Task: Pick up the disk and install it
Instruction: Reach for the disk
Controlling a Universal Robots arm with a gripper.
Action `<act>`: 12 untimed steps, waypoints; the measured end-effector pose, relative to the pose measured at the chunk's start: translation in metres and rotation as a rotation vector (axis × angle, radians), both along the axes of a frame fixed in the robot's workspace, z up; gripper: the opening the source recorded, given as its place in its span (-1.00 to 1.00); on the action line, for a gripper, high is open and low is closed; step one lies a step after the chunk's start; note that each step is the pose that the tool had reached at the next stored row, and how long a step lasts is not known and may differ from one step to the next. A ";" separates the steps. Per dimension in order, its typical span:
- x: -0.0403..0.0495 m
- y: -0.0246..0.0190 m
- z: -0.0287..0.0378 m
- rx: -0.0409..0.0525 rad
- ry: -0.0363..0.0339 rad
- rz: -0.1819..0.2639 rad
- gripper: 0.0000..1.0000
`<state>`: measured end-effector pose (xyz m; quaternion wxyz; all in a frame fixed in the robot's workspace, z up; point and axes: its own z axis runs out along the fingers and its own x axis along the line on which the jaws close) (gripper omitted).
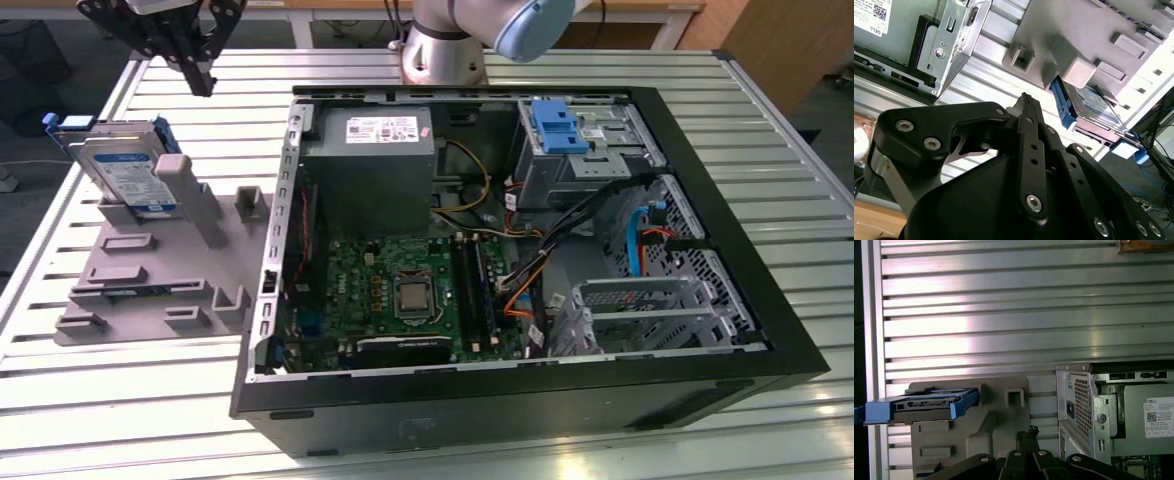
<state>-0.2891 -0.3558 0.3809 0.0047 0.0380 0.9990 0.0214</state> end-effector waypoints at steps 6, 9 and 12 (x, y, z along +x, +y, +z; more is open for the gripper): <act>-0.0020 0.0000 -0.0003 0.0000 0.0000 0.000 -0.79; -0.0030 0.0000 -0.0004 -0.0001 0.0000 0.000 -0.79; -0.0041 0.0000 -0.0006 -0.0001 0.0000 0.000 -0.79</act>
